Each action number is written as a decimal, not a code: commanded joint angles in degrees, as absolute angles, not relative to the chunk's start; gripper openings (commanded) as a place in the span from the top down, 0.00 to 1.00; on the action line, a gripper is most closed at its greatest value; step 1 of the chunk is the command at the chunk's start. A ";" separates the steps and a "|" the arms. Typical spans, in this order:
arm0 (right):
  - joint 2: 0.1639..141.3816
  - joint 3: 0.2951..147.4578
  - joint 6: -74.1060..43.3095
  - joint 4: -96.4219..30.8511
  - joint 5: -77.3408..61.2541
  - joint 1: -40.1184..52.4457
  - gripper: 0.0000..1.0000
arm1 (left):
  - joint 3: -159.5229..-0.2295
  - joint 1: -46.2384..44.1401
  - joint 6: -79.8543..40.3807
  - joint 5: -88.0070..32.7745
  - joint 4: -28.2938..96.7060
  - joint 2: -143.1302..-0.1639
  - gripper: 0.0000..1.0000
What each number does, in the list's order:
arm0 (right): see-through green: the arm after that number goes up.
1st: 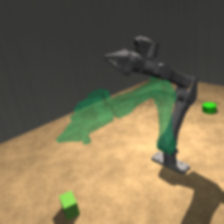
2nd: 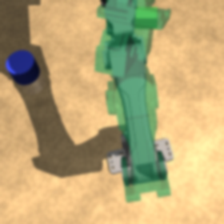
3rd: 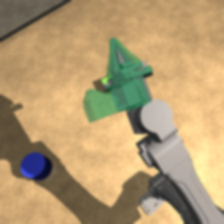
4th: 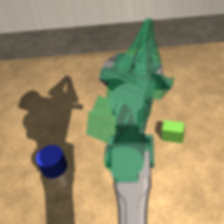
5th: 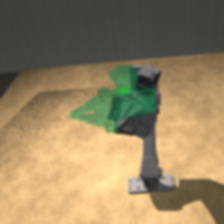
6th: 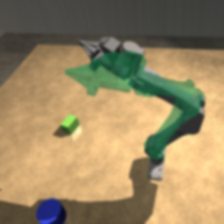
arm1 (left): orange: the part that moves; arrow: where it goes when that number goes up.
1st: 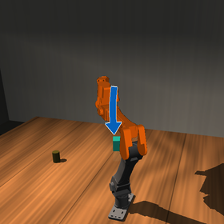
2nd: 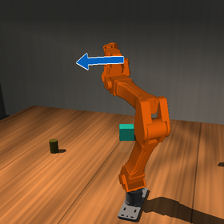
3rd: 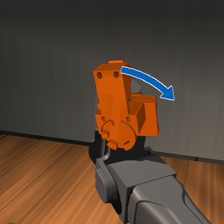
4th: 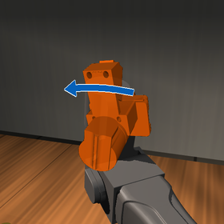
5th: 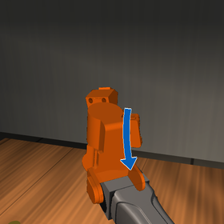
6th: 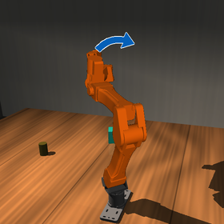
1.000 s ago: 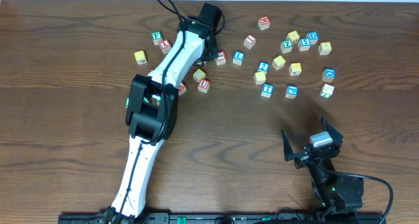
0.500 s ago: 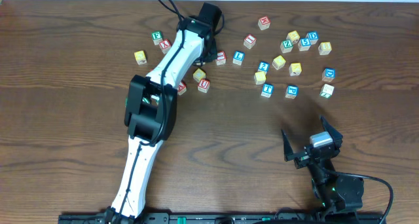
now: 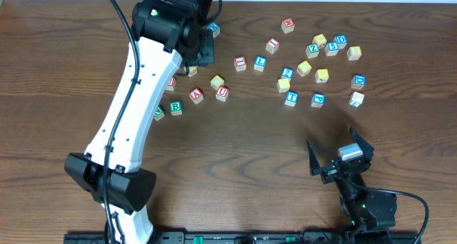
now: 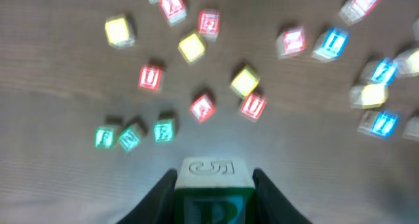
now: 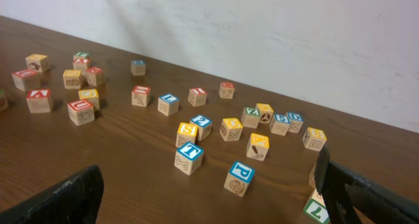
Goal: Spell out ROBOT
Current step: 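Carry the green R block toward the open table area below, then lower the R block onto the table and open the left gripper, then move the left gripper up to the yellow O block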
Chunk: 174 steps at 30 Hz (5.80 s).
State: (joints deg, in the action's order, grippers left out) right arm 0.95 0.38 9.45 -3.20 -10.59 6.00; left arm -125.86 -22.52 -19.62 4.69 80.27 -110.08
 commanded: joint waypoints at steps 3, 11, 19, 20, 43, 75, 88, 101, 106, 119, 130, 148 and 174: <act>0.64 0.32 8.82 -3.46 -10.68 5.56 0.01 | -121.62 -28.58 -17.80 5.26 83.50 -108.09 0.93; 0.64 0.32 8.82 -3.46 -10.68 5.56 0.01 | -95.04 -35.09 -23.11 8.27 69.78 -87.15 0.93; 0.64 0.32 8.82 -3.46 -10.70 5.56 0.01 | -68.16 -35.07 -34.00 8.01 55.75 -76.60 0.92; 0.64 0.32 8.82 -3.46 -10.70 5.56 0.01 | -67.55 -35.07 -33.98 7.99 55.11 -77.71 0.92; 0.64 0.32 8.82 -3.46 -10.68 5.56 0.01 | -58.15 -35.73 -34.61 5.17 32.21 -97.78 0.93; 0.64 0.32 8.82 -3.46 -10.68 5.56 0.01 | -50.39 -35.70 -32.67 7.14 22.59 -97.95 0.91; 0.64 0.32 8.82 -3.46 -10.70 5.56 0.01 | -50.41 -35.70 -32.64 7.09 22.57 -97.93 0.49; 0.64 0.32 8.82 -3.46 -10.70 5.56 0.01 | -51.16 -35.70 -26.63 7.14 20.86 -82.46 0.35; 0.64 0.32 8.82 -3.46 -10.70 5.56 0.01 | -51.37 -34.57 -25.04 7.14 21.26 -70.59 0.33; 0.64 0.32 8.82 -3.46 -10.68 5.56 0.01 | -95.79 -18.15 2.28 3.40 51.75 -94.96 0.12; 0.64 0.32 8.82 -3.46 -10.68 5.56 0.01 | -114.56 -11.57 7.84 -4.54 62.74 -111.57 0.12; 0.64 0.32 8.82 -3.46 -10.70 5.56 0.01 | -114.56 -8.75 22.68 -9.91 54.39 -123.66 0.12; 0.64 0.32 8.82 -3.46 -10.68 5.56 0.01 | -114.50 -8.80 31.20 -10.13 51.53 -132.81 0.12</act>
